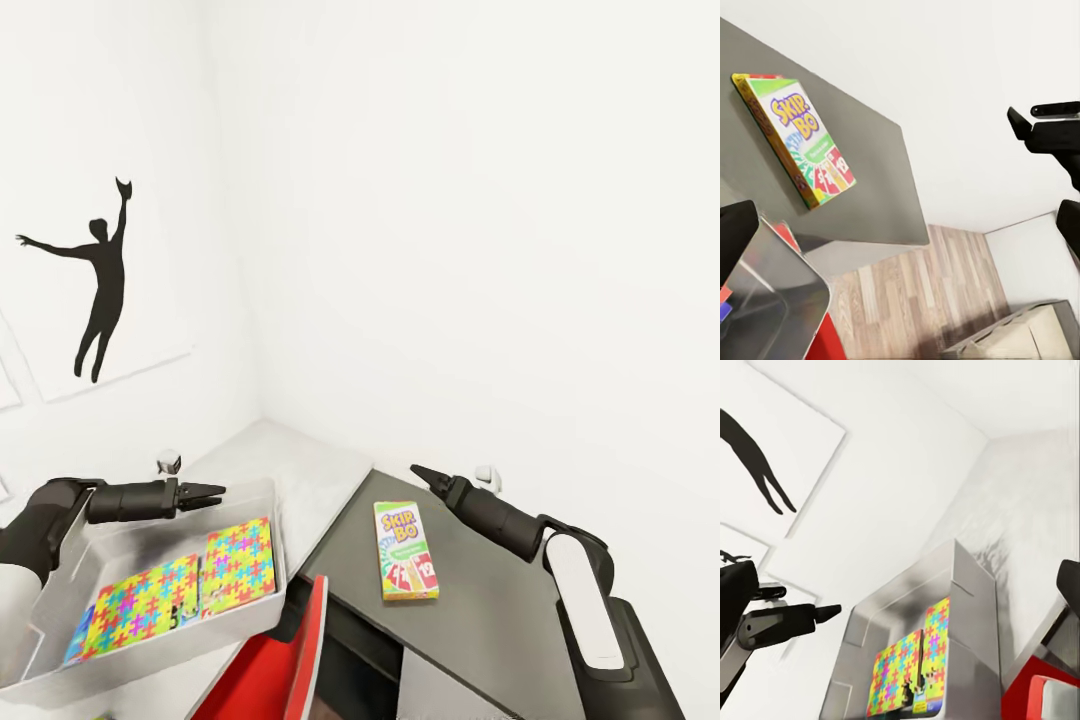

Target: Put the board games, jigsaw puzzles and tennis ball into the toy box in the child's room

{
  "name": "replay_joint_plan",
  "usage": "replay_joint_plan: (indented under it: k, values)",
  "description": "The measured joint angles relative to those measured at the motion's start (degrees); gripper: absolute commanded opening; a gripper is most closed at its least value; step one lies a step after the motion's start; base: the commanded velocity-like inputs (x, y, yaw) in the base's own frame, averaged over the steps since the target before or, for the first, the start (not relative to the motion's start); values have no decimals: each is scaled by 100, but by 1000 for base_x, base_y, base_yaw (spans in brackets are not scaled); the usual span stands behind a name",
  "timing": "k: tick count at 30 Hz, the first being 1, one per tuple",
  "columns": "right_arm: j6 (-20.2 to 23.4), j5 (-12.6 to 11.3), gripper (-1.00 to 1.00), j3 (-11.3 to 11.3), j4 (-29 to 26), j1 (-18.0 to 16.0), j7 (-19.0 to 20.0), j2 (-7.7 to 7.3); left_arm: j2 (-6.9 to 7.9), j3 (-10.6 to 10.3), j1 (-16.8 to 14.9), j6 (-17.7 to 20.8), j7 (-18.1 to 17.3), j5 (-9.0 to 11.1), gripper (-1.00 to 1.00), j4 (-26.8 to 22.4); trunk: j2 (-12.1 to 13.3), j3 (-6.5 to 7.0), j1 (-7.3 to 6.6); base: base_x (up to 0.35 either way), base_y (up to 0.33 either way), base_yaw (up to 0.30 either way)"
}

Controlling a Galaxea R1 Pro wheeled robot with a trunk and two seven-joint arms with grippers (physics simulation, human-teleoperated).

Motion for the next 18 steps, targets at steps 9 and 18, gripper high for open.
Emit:
replay_joint_plan:
  k: [9, 18]
  values:
    - [-131, 6, 100, 2, 1, 1, 5, -21, -4, 4, 1, 0, 0, 2, 100, 0, 2, -54, 0, 0, 0, -216]
    - [-133, 6, 100, -2, 7, 1, 13, -37, -12, 27, 1, 5, 0, 13, 100, -26, 2, -112, 0, 0, 0, -212]
